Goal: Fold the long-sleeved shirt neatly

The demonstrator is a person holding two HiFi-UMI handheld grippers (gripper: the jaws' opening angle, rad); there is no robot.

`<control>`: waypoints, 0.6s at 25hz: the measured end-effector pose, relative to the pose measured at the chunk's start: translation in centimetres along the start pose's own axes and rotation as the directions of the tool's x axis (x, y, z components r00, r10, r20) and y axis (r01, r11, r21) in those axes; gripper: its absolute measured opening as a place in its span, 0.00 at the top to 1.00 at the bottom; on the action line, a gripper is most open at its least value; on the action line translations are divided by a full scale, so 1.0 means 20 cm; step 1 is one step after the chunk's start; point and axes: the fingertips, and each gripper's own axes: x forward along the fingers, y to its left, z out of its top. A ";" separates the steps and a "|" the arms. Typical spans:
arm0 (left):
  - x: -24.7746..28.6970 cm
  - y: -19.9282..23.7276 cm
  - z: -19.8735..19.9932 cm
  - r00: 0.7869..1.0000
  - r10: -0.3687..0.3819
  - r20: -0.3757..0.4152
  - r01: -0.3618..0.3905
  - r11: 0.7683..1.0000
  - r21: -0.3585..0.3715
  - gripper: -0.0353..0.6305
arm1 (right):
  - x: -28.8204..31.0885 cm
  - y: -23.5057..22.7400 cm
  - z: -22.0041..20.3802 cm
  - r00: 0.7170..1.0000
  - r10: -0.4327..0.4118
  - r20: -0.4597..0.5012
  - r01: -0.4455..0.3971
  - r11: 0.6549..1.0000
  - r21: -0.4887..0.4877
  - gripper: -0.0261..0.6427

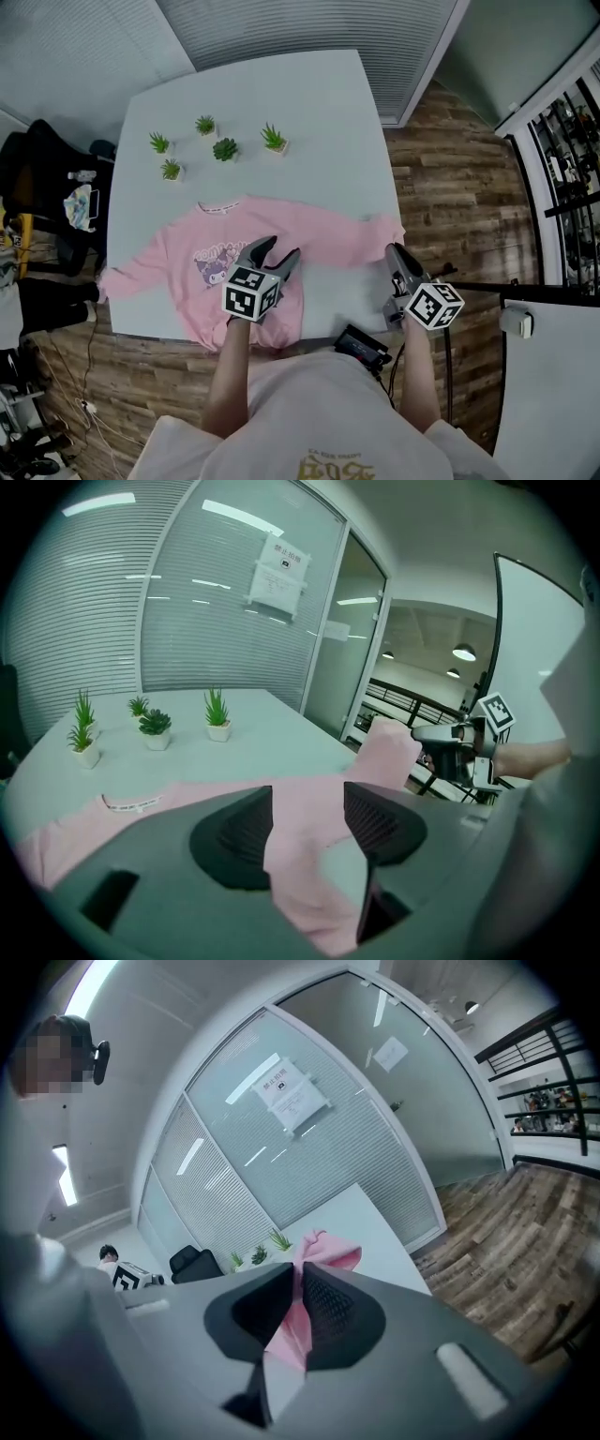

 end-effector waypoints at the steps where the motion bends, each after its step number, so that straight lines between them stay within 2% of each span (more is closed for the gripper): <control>1: -0.02 0.02 0.00 1.000 0.007 0.004 -0.007 1.000 -0.002 0.58 | 0.01 0.02 0.00 1.000 0.005 -0.002 -0.005 1.000 -0.012 0.89; 7: -0.16 0.09 -0.03 0.999 0.042 0.018 -0.042 0.999 -0.020 0.58 | 0.05 0.11 0.02 1.000 0.011 -0.006 -0.012 0.997 -0.073 0.89; 15: -0.38 0.23 -0.05 0.993 0.110 0.042 -0.109 0.994 -0.033 0.58 | 0.13 0.30 0.00 0.997 0.067 -0.030 -0.070 0.991 -0.111 0.89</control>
